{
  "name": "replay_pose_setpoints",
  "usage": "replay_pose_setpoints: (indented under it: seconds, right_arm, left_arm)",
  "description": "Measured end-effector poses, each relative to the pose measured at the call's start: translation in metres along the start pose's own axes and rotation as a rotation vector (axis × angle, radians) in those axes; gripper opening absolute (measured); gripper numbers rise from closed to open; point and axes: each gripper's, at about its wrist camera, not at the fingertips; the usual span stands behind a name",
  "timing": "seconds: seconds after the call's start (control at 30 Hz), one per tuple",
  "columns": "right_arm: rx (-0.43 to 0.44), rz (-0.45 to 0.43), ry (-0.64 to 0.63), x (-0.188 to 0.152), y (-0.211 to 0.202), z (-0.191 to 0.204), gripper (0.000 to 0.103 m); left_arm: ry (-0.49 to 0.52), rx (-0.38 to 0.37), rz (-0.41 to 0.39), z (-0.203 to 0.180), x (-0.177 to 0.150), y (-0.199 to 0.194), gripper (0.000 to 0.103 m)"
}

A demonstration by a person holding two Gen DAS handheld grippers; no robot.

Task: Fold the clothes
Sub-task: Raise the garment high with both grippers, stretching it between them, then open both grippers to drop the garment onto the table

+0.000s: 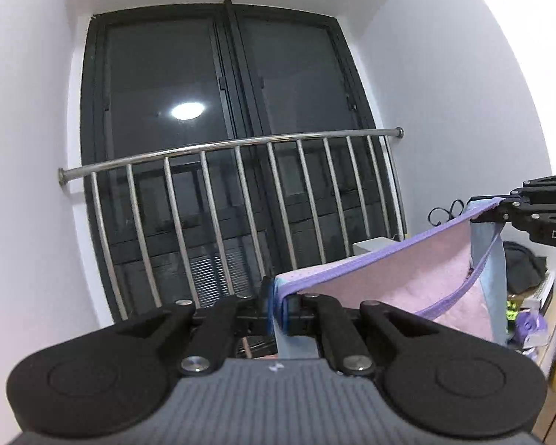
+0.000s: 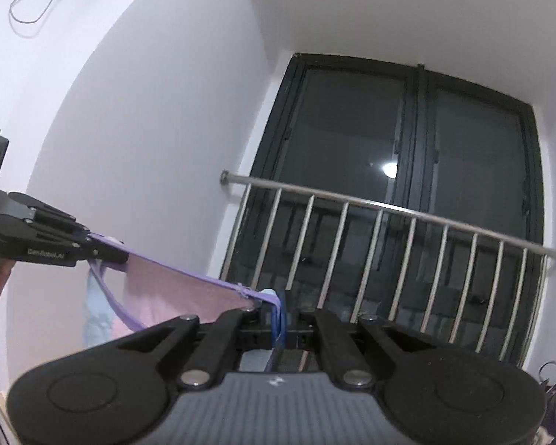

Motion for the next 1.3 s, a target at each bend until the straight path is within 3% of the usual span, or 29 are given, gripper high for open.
replay_pose_setpoints:
  seconds: [0.2, 0.37, 0.4, 0.47, 0.57, 0.63, 0.67, 0.7, 0.77, 0.83, 0.9, 0.97, 1.07, 1.13, 1.23, 1.3]
  right_arm:
    - [-0.014, 0.063, 0.002, -0.011, 0.048, 0.004, 0.002]
    - [-0.031, 0.224, -0.015, -0.059, 0.158, 0.029, 0.002]
    - [-0.028, 0.258, -0.011, -0.07, 0.185, 0.036, 0.002]
    - [-0.086, 0.297, -0.02, -0.088, 0.236, 0.053, 0.002]
    - [-0.209, 0.11, -0.086, -0.081, 0.261, 0.075, 0.001]
    - [-0.302, -0.11, -0.093, -0.062, 0.242, 0.082, 0.002]
    - [-0.305, -0.167, -0.078, -0.058, 0.228, 0.08, 0.001]
    - [-0.306, -0.222, -0.061, -0.053, 0.213, 0.078, 0.002]
    - [-0.306, -0.331, -0.029, -0.044, 0.185, 0.075, 0.002]
    - [-0.26, -0.295, -0.037, -0.056, 0.168, 0.072, 0.002]
    - [-0.223, -0.202, -0.069, -0.084, 0.162, 0.075, 0.002]
    - [-0.163, -0.038, -0.088, -0.13, 0.164, 0.078, 0.002]
    - [-0.045, 0.294, -0.101, -0.229, 0.173, 0.09, 0.002]
    - [0.017, 0.494, -0.094, -0.308, 0.167, 0.1, 0.002]
    - [0.146, 0.737, -0.106, -0.395, 0.137, 0.109, 0.007]
    - [0.202, 0.779, -0.057, -0.419, 0.105, 0.103, 0.015]
  left_arm:
    - [-0.001, 0.031, 0.065, 0.019, -0.011, 0.052, 0.004]
    - [0.001, 0.163, 0.116, 0.052, -0.071, 0.144, 0.006]
    - [-0.012, 0.197, 0.116, 0.06, -0.079, 0.161, 0.004]
    - [-0.013, 0.274, 0.011, 0.071, -0.075, 0.171, 0.003]
    - [-0.01, 0.383, -0.161, 0.083, -0.067, 0.181, 0.003]
    - [0.039, 0.404, -0.303, 0.069, -0.05, 0.155, 0.003]
    - [0.069, 0.409, -0.363, 0.061, -0.042, 0.142, 0.003]
    - [0.103, 0.412, -0.408, 0.051, -0.037, 0.129, 0.003]
    - [0.159, 0.397, -0.407, 0.033, -0.043, 0.111, 0.004]
    - [0.163, 0.36, -0.316, 0.023, -0.063, 0.106, 0.004]
    - [0.134, 0.318, -0.153, 0.015, -0.103, 0.118, 0.004]
    - [0.082, 0.26, 0.045, 0.006, -0.162, 0.138, 0.004]
    - [-0.076, 0.138, 0.325, -0.009, -0.27, 0.164, 0.004]
    - [-0.211, 0.053, 0.439, -0.017, -0.336, 0.165, 0.004]
    - [-0.356, -0.047, 0.528, -0.032, -0.406, 0.146, 0.017]
    - [-0.384, -0.118, 0.557, -0.041, -0.425, 0.122, 0.044]
Point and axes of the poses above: each gripper's, at about its wrist camera, not at the fingertips, and y roughly the way its jaws point, z to its left, x to its top, and after that the axes turned 12 degrees about -x, right-handed
